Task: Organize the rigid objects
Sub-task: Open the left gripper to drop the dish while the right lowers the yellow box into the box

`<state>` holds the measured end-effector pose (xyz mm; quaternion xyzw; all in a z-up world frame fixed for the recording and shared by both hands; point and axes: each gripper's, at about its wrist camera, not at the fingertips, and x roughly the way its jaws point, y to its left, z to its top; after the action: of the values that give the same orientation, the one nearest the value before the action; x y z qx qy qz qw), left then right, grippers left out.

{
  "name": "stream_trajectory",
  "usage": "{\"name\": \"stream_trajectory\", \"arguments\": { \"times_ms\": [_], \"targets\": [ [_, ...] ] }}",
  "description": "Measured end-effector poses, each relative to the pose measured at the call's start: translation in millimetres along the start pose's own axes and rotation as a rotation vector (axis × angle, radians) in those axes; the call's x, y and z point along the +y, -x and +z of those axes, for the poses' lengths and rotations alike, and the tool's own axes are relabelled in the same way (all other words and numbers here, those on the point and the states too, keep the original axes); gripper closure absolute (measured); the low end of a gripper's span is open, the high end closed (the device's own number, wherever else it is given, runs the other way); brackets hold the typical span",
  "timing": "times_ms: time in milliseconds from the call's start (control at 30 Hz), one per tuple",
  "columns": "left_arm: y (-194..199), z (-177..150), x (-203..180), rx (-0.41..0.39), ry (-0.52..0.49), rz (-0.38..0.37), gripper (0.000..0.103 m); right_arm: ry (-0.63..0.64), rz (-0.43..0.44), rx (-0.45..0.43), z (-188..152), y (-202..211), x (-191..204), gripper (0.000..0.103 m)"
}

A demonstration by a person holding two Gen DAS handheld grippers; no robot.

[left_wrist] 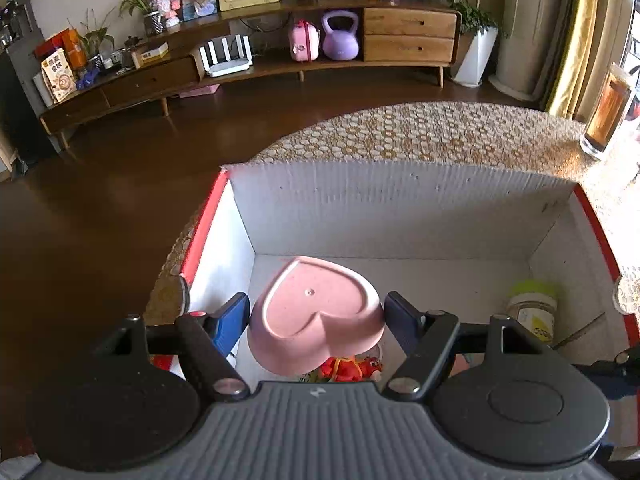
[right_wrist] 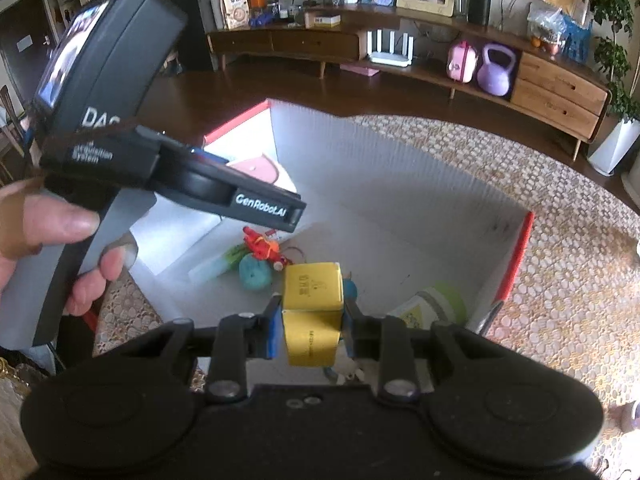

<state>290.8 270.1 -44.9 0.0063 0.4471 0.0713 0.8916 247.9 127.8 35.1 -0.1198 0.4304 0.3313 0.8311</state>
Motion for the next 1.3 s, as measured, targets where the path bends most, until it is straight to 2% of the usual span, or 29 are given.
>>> {"name": "stream_trajectory", "arguments": {
  "times_ms": [267, 533, 700, 800, 967, 1300],
  "targets": [
    [-17.2, 2.8, -1.8, 0.073, -0.028, 0.015, 0.029, 0.002, 0.002, 0.025, -3.2, -14.7, 1.2, 0.074],
    [-24.9, 4.9, -10.8, 0.153, -0.079, 0.011, 0.029, -0.010, 0.005, 0.017, -2.5, -12.3, -0.6, 0.069],
    [-22.4, 4.2, -9.8, 0.162, -0.075, 0.013, 0.029, -0.020, 0.011, -0.003, -4.0, -2.1, -1.2, 0.060],
    [-16.5, 4.4, -7.3, 0.144, -0.068, 0.025, 0.029, -0.014, 0.011, -0.020, -4.9, 7.2, -0.3, 0.057],
    [3.2, 5.0, 0.5, 0.083, -0.020, -0.002, 0.029, -0.023, 0.021, -0.047, -7.2, 24.1, -0.5, 0.054],
    [55.3, -4.9, -4.5, -0.027, -0.004, -0.016, 0.029, -0.037, 0.031, -0.116, -18.0, 67.1, 0.3, 0.042]
  ]
}}
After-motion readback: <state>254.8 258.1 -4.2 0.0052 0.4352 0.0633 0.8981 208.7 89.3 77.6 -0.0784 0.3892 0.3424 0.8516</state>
